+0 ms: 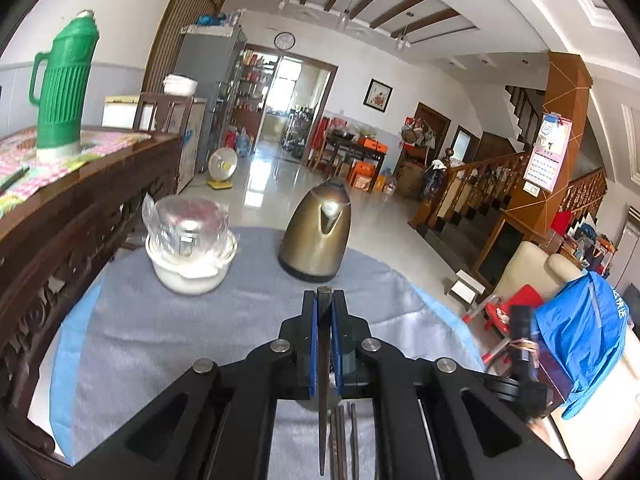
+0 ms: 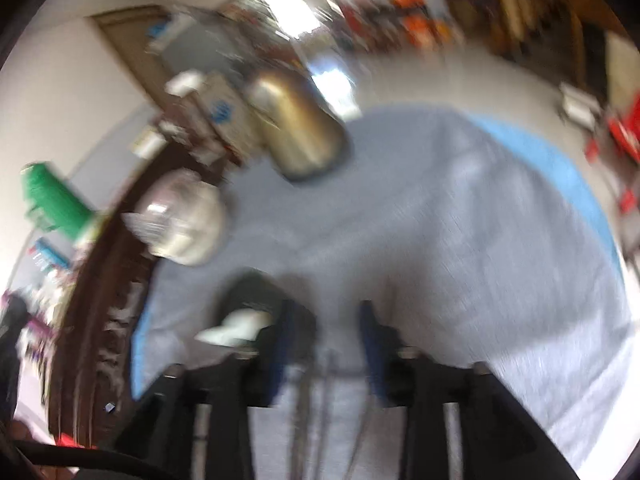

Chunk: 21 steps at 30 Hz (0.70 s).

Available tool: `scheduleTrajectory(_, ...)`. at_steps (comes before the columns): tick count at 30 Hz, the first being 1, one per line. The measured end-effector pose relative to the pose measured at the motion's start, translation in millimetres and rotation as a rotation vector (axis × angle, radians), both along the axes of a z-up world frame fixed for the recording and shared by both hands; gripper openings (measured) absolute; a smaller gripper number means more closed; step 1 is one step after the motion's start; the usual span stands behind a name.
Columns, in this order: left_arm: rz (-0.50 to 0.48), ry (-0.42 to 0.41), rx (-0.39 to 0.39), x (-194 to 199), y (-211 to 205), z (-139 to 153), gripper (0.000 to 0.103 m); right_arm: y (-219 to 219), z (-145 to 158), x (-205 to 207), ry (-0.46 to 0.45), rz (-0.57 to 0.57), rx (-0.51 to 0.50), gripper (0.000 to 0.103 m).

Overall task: Organize utensils
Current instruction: 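Open both tools to drop the dark chopsticks into the grey holder cup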

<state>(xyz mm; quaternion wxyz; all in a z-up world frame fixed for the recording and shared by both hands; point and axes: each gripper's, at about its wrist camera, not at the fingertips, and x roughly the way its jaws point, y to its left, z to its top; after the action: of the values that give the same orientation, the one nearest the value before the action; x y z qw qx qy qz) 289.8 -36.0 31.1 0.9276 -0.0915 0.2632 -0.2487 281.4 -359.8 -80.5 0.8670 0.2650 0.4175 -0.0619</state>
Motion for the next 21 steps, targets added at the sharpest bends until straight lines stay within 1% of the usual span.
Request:
scheduleTrajectory(2, -0.007, 0.015, 0.006, 0, 1, -8, 0.007, -12, -21, 6, 0.026, -0.008, 0.037, 0.063)
scheduleTrajectory(5, -0.009, 0.014, 0.018, -1, 1, -14, 0.007, -14, -47, 25, 0.106, 0.006, 0.025, 0.061)
scheduleTrajectory(6, -0.013, 0.017, 0.018, -2, 1, -15, 0.007, -13, -56, 32, 0.125, 0.016, 0.02, 0.057)
scheduleTrajectory(7, -0.017, 0.02, 0.017, -2, 1, -16, 0.007, -12, -62, 36, 0.146, 0.018, 0.006, 0.045)
scheduleTrajectory(8, -0.019, 0.022, 0.017, -3, 1, -17, 0.007, -10, -70, 44, 0.175, 0.009, -0.018, 0.037)
scheduleTrajectory(10, -0.021, 0.02, 0.018, -4, 2, -18, 0.007, -8, -84, 54, 0.207, 0.001, -0.037, 0.035)
scheduleTrajectory(12, -0.026, 0.024, 0.019, -4, 3, -17, 0.007, -8, -94, 65, 0.249, -0.032, -0.091, 0.034)
scheduleTrajectory(13, -0.026, 0.024, 0.02, -4, 4, -17, 0.007, -8, -100, 69, 0.265, -0.044, -0.103, 0.029)
scheduleTrajectory(14, -0.026, 0.023, 0.02, -4, 4, -17, 0.007, -7, -101, 71, 0.263, -0.05, -0.126, 0.025)
scheduleTrajectory(15, -0.026, 0.024, 0.018, -4, 4, -17, 0.007, -4, -100, 74, 0.272, -0.05, -0.176, 0.012)
scheduleTrajectory(16, -0.027, 0.026, 0.017, -3, 4, -18, 0.007, -2, -101, 75, 0.29, -0.047, -0.208, 0.009)
scheduleTrajectory(19, -0.028, 0.032, 0.016, -2, 5, -19, 0.007, 0, -98, 70, 0.265, -0.024, -0.2, 0.006)
scheduleTrajectory(21, -0.026, 0.035, 0.019, -1, 6, -19, 0.007, 0, -85, 59, 0.215, -0.029, -0.221, 0.006)
